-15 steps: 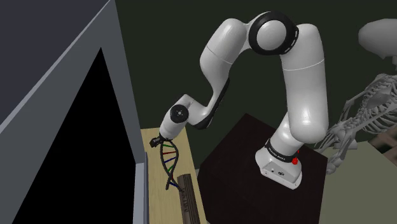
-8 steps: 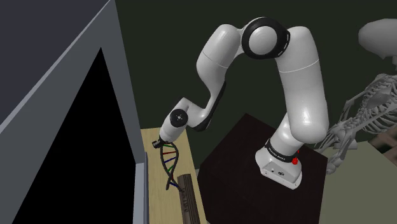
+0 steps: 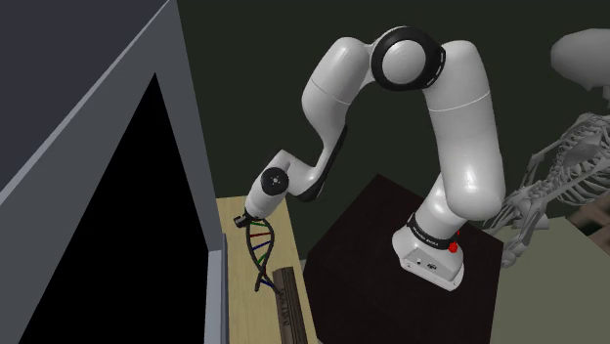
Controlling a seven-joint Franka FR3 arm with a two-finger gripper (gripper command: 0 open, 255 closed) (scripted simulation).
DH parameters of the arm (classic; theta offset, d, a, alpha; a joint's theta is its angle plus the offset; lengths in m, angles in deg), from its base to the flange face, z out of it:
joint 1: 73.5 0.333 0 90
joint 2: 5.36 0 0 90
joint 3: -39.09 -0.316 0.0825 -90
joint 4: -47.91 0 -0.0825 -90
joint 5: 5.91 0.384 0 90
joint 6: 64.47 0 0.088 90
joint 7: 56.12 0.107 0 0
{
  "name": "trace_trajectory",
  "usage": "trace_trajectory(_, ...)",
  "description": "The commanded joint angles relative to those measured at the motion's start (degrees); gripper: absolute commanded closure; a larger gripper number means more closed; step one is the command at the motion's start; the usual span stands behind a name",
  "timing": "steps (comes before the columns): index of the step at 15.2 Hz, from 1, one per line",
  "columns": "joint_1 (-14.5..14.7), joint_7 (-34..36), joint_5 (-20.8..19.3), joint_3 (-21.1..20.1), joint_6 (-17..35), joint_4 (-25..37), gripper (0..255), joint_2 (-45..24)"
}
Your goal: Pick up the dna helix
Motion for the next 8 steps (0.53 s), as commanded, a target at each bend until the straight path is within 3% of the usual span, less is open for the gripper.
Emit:
trace_trajectory(1, -0.16, -0.75, 0.88, -0.29, -0.01, -0.55, 255, 0.73)
trace_trajectory(8, -1.96, -6.84, 7.60, -2.40, -0.09, -3.94, 255, 6.45)
